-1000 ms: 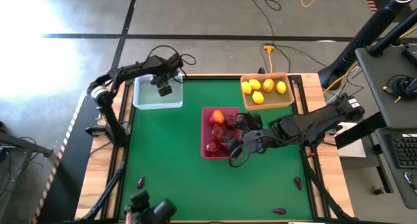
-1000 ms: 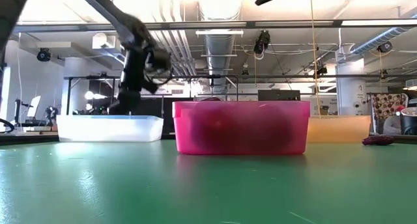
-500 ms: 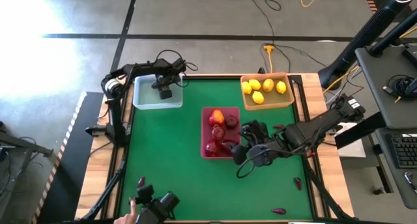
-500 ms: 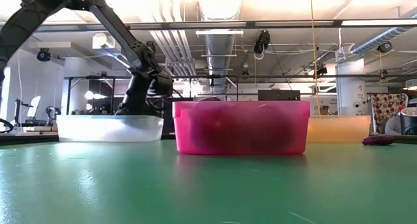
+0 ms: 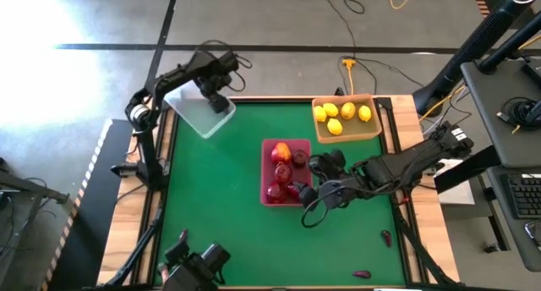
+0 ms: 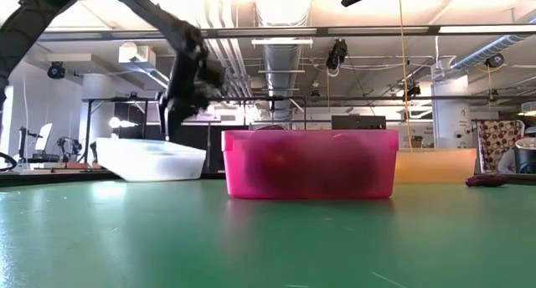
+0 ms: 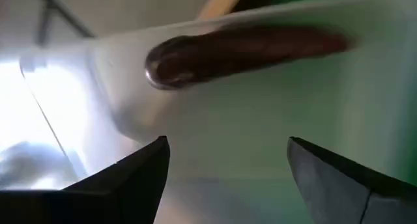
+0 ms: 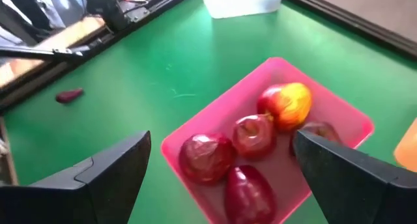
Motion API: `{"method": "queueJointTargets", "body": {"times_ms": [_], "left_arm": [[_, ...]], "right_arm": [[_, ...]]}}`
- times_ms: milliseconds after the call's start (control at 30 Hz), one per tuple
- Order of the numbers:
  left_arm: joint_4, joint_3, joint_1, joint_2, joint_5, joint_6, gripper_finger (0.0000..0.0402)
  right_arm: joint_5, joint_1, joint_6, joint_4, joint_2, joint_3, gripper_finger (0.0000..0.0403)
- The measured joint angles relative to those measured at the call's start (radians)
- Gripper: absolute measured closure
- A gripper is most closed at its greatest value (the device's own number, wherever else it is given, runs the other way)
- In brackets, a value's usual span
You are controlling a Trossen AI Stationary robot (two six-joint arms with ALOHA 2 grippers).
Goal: Sort produce into baskets
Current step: Adjust the white bin
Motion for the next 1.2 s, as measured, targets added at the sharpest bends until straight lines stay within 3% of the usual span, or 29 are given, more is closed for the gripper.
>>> {"method": "queueJointTargets", "body": {"times_ms": [133, 300, 600, 867, 1033, 1133, 1200], "left_arm": [[-0.102, 0.074, -0.024, -0.024, 0.122, -0.071, 0.0114], [-0.157, 0.053, -0.085, -0.069, 0.155, -0.128, 0.0117], [-0.176, -0.133, -0.202, -0.105, 0.155, -0.289, 0.0118], [-0.159, -0.295, -0.372, -0.222, 0.16, -0.415, 0.0118], [-0.209, -0.411, -0.457, -0.33, 0.032, -0.41, 0.0118], [-0.246, -0.501, -0.468, -0.372, 0.12, -0.366, 0.0118], [-0.235, -0.566, -0.485, -0.39, 0.125, -0.333, 0.0118]], "right_arm": [[-0.042, -0.025, -0.088, -0.018, 0.0, 0.0, 0.0035], [-0.101, -0.043, -0.145, -0.083, -0.002, 0.0, 0.0035], [-0.105, -0.041, -0.146, -0.212, -0.037, 0.0, 0.0035], [-0.097, -0.05, -0.212, -0.23, -0.044, -0.001, 0.0035], [-0.097, -0.059, -0.223, -0.23, -0.044, -0.001, 0.0035], [-0.097, -0.059, -0.223, -0.229, -0.044, -0.001, 0.0035], [-0.096, -0.059, -0.207, -0.227, -0.044, -0.001, 0.0035]]}}
